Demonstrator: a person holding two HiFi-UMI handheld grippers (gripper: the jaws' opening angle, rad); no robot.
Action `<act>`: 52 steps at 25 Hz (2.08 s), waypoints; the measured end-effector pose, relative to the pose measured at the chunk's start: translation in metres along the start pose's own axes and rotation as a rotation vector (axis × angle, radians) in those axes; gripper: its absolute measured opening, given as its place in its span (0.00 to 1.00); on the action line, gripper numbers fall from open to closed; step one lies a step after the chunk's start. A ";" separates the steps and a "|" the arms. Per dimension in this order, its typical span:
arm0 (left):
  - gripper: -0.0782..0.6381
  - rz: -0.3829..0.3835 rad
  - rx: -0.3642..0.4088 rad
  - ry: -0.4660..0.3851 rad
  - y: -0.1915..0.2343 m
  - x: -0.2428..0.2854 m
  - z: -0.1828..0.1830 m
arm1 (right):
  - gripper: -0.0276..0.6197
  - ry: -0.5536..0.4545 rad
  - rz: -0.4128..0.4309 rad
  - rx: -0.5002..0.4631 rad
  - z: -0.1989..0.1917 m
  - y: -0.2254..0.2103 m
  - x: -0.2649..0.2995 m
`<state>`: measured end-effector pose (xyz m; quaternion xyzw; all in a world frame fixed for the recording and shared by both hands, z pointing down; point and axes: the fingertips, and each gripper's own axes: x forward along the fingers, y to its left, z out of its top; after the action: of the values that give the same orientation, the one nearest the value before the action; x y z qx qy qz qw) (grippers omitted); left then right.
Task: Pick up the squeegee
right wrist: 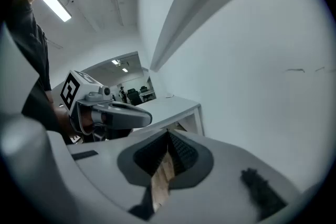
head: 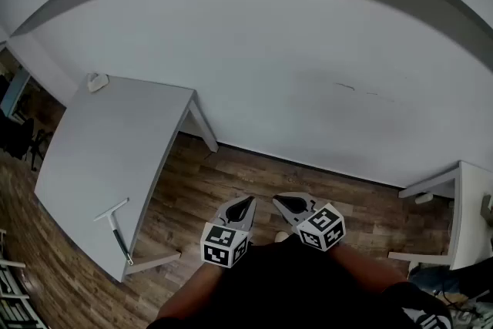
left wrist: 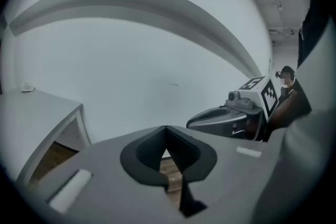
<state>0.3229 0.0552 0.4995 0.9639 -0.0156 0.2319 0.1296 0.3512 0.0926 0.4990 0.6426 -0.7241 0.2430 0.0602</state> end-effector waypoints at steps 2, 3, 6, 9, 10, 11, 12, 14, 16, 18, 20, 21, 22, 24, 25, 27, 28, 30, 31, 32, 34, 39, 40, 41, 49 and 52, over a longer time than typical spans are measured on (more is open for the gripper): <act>0.12 0.021 -0.011 0.005 0.006 -0.004 -0.005 | 0.05 -0.002 0.012 -0.002 0.000 0.001 0.004; 0.12 0.034 -0.016 0.008 0.009 -0.006 -0.007 | 0.05 -0.002 0.019 -0.002 0.000 0.002 0.006; 0.12 0.090 -0.041 0.006 0.020 -0.018 -0.015 | 0.05 0.010 0.062 -0.008 -0.002 0.007 0.017; 0.12 0.170 -0.081 -0.007 0.029 -0.034 -0.022 | 0.05 0.044 0.147 -0.030 -0.008 0.021 0.031; 0.12 0.197 -0.096 -0.011 0.032 -0.040 -0.024 | 0.05 0.054 0.177 -0.041 -0.010 0.027 0.035; 0.12 0.226 -0.111 -0.015 0.034 -0.046 -0.026 | 0.05 0.062 0.207 -0.050 -0.011 0.034 0.040; 0.12 0.255 -0.126 -0.019 0.037 -0.053 -0.028 | 0.05 0.070 0.236 -0.057 -0.012 0.041 0.045; 0.12 0.307 -0.148 -0.018 0.042 -0.067 -0.035 | 0.05 0.084 0.291 -0.063 -0.015 0.054 0.055; 0.12 0.342 -0.162 0.000 0.043 -0.081 -0.049 | 0.05 0.096 0.343 -0.070 -0.018 0.070 0.063; 0.12 0.376 -0.182 0.012 0.045 -0.096 -0.061 | 0.05 0.105 0.389 -0.088 -0.020 0.087 0.068; 0.12 0.410 -0.201 0.014 0.048 -0.112 -0.069 | 0.05 0.111 0.425 -0.100 -0.021 0.104 0.072; 0.12 0.424 -0.205 0.011 0.050 -0.120 -0.072 | 0.05 0.112 0.439 -0.104 -0.022 0.111 0.075; 0.12 0.438 -0.210 0.002 0.052 -0.127 -0.072 | 0.05 0.114 0.449 -0.107 -0.023 0.118 0.078; 0.12 0.460 -0.217 -0.025 0.055 -0.138 -0.070 | 0.05 0.119 0.464 -0.112 -0.025 0.128 0.085; 0.12 0.465 -0.218 -0.033 0.056 -0.143 -0.070 | 0.05 0.120 0.469 -0.113 -0.024 0.132 0.087; 0.12 0.475 -0.218 -0.040 0.058 -0.154 -0.073 | 0.05 0.121 0.480 -0.120 -0.022 0.143 0.091; 0.12 0.483 -0.222 -0.043 0.060 -0.161 -0.076 | 0.05 0.121 0.486 -0.125 -0.022 0.151 0.093; 0.12 0.499 -0.231 -0.043 0.066 -0.177 -0.085 | 0.05 0.124 0.504 -0.135 -0.023 0.168 0.099; 0.12 0.504 -0.236 -0.040 0.069 -0.185 -0.092 | 0.05 0.128 0.512 -0.140 -0.025 0.176 0.103; 0.12 0.511 -0.244 -0.040 0.071 -0.192 -0.098 | 0.05 0.133 0.520 -0.145 -0.027 0.184 0.106; 0.12 0.532 -0.262 -0.053 0.078 -0.209 -0.103 | 0.05 0.141 0.529 -0.153 -0.029 0.199 0.113; 0.12 0.568 -0.291 -0.071 0.093 -0.250 -0.118 | 0.05 0.163 0.554 -0.171 -0.028 0.238 0.133; 0.12 0.576 -0.296 -0.075 0.097 -0.258 -0.122 | 0.05 0.169 0.561 -0.175 -0.030 0.247 0.137; 0.12 0.586 -0.302 -0.081 0.101 -0.267 -0.126 | 0.05 0.174 0.567 -0.180 -0.032 0.256 0.142; 0.12 0.661 -0.399 -0.125 0.131 -0.335 -0.168 | 0.05 0.244 0.591 -0.222 -0.047 0.311 0.175; 0.12 0.677 -0.421 -0.143 0.141 -0.356 -0.186 | 0.05 0.279 0.604 -0.250 -0.057 0.332 0.187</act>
<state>-0.0894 -0.0441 0.5328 0.8704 -0.3883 0.1858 0.2389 -0.0117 -0.0333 0.5323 0.3479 -0.8904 0.2448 0.1621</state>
